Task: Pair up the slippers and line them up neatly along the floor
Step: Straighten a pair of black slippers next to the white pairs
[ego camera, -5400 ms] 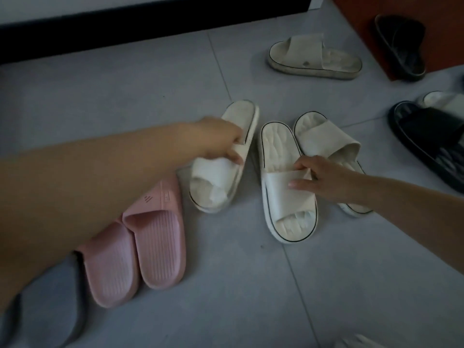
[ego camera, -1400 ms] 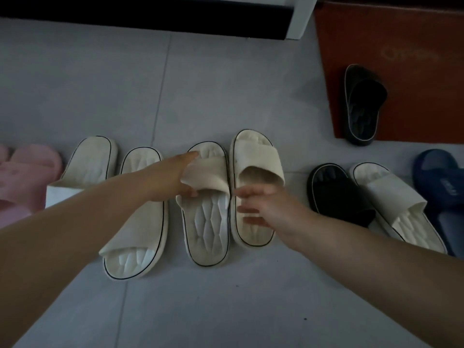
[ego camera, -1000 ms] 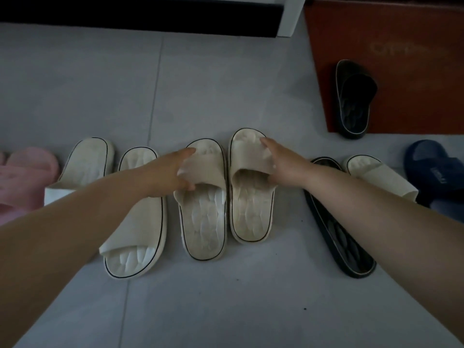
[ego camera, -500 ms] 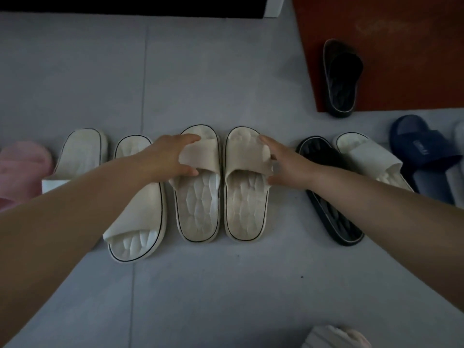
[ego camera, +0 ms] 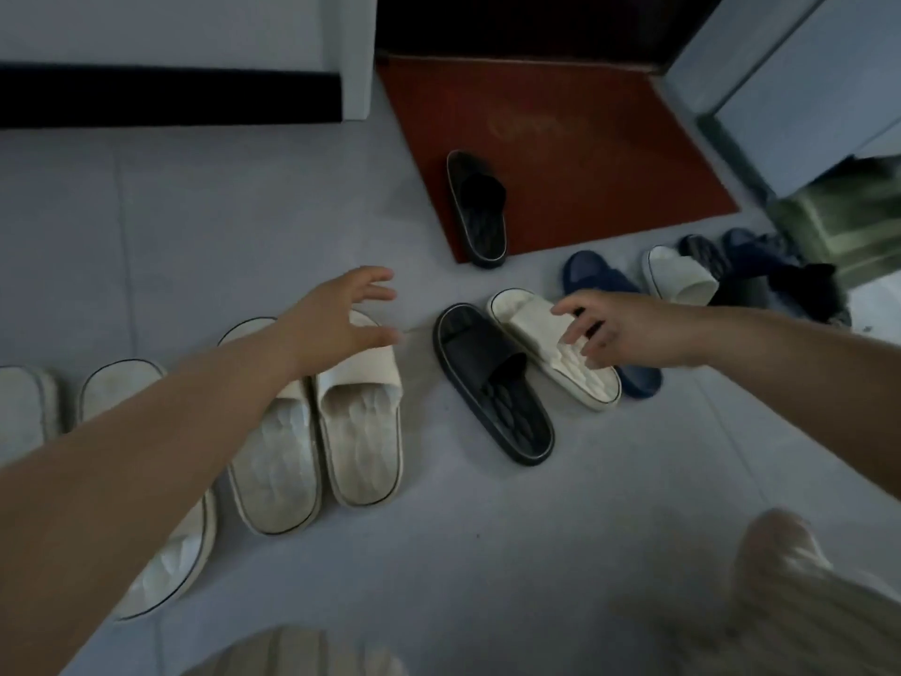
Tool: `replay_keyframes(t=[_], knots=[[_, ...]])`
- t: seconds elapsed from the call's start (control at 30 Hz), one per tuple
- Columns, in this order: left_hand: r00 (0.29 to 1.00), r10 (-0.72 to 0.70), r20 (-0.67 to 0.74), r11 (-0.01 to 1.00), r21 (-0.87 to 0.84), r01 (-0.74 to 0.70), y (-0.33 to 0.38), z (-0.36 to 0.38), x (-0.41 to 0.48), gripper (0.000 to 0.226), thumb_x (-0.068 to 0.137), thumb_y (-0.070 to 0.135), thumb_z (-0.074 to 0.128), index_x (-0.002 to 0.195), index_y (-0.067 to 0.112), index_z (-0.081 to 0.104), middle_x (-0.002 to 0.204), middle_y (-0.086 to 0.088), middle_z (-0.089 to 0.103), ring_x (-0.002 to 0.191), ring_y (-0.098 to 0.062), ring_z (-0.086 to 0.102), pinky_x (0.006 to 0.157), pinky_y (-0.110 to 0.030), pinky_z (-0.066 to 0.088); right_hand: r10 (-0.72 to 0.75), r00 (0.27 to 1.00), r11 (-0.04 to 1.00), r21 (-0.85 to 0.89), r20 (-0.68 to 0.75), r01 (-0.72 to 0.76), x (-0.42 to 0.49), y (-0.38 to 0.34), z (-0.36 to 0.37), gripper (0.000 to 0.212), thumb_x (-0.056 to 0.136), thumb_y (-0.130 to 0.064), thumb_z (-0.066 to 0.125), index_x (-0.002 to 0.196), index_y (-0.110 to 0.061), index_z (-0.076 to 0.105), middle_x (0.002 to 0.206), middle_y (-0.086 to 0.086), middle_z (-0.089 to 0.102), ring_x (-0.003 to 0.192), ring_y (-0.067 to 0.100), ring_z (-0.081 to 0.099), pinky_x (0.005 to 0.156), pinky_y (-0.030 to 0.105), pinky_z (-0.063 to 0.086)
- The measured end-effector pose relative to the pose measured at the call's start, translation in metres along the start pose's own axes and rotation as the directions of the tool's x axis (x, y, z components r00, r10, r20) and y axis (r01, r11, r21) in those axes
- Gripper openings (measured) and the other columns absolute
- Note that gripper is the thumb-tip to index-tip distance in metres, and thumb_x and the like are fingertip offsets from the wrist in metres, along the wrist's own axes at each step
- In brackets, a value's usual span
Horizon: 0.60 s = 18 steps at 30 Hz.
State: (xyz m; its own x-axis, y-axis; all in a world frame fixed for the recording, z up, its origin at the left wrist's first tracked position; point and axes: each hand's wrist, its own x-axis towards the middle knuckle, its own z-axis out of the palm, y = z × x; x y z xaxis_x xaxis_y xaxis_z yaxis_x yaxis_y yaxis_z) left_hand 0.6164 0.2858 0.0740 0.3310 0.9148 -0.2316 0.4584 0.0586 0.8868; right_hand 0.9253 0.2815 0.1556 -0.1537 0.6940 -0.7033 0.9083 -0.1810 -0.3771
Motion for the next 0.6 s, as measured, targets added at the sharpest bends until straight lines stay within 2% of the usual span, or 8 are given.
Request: replay_keyframes(t=[0.07,0.17,0.3,0.37,0.47,0.53,0.6], knots=[[0.998,0.001,0.069,0.997,0.079,-0.006,0.008,0.019,0.018,0.072,0.075,0.028,0.073,0.136,0.028,0.035,0.133,0.008,0.053,0.121,-0.009,0.046,0.096,-0.022,0.031,-0.041,0.998,0.999,-0.01,-0.042,0.04,0.019,0.012,-0.004,0.058,0.084,-0.005,0.063,0.132,-0.025,0.04,0.119,-0.005,0.054,0.101,0.014,0.06,0.083,0.025,0.051],[0.984,-0.071,0.164,0.973,0.23,0.032,0.013,0.053,0.042,0.08,0.075,0.029,0.073,0.14,0.028,0.028,0.138,0.009,0.048,0.127,-0.013,0.043,0.097,-0.022,0.03,-0.142,0.983,0.99,-0.028,-0.116,0.139,0.063,0.028,-0.019,0.058,0.084,-0.013,0.065,0.134,-0.023,0.038,0.121,-0.005,0.047,0.105,0.012,0.052,0.084,0.027,0.047],[0.958,-0.24,0.154,0.959,0.194,0.209,0.024,0.097,0.067,0.084,0.072,0.029,0.076,0.141,0.028,0.027,0.139,0.006,0.047,0.128,-0.016,0.042,0.098,-0.024,0.034,-0.278,0.935,0.954,0.048,-0.222,0.295,0.135,0.043,-0.052,0.063,0.083,-0.016,0.065,0.138,-0.021,0.034,0.139,0.005,0.045,0.112,0.018,0.052,0.088,0.027,0.04],[0.944,-0.308,0.117,0.95,0.092,0.299,0.031,0.116,0.078,0.086,0.071,0.027,0.077,0.141,0.029,0.027,0.139,0.004,0.048,0.125,-0.017,0.044,0.096,-0.024,0.036,-0.32,0.926,0.93,0.12,-0.2,0.347,0.171,0.046,-0.07,0.072,0.083,-0.018,0.067,0.142,-0.02,0.026,0.145,0.005,0.04,0.121,0.021,0.047,0.091,0.027,0.037],[0.92,-0.392,-0.032,0.914,-0.132,0.385,0.041,0.139,0.092,0.084,0.069,0.019,0.079,0.139,0.026,0.032,0.136,0.001,0.05,0.123,-0.02,0.047,0.096,-0.026,0.039,-0.388,0.902,0.89,0.179,-0.187,0.42,0.217,0.051,-0.094,0.083,0.081,-0.017,0.068,0.146,-0.021,0.016,0.15,0.004,0.032,0.133,0.023,0.036,0.101,0.028,0.034],[0.89,-0.435,-0.139,0.896,-0.169,0.412,0.045,0.153,0.098,0.081,0.068,0.018,0.08,0.136,0.025,0.037,0.136,0.001,0.05,0.126,-0.02,0.045,0.099,-0.028,0.038,-0.418,0.883,0.864,0.208,-0.214,0.459,0.243,0.057,-0.107,0.086,0.081,-0.014,0.068,0.147,-0.022,0.013,0.153,0.002,0.028,0.137,0.021,0.03,0.111,0.033,0.027],[0.853,-0.477,-0.213,0.879,-0.141,0.456,0.05,0.166,0.099,0.077,0.068,0.019,0.08,0.134,0.024,0.04,0.136,0.002,0.049,0.127,-0.017,0.042,0.104,-0.028,0.035,-0.429,0.872,0.848,0.229,-0.235,0.478,0.263,0.068,-0.112,0.089,0.081,-0.011,0.068,0.148,-0.023,0.01,0.154,0.001,0.024,0.14,0.021,0.024,0.113,0.035,0.021]])
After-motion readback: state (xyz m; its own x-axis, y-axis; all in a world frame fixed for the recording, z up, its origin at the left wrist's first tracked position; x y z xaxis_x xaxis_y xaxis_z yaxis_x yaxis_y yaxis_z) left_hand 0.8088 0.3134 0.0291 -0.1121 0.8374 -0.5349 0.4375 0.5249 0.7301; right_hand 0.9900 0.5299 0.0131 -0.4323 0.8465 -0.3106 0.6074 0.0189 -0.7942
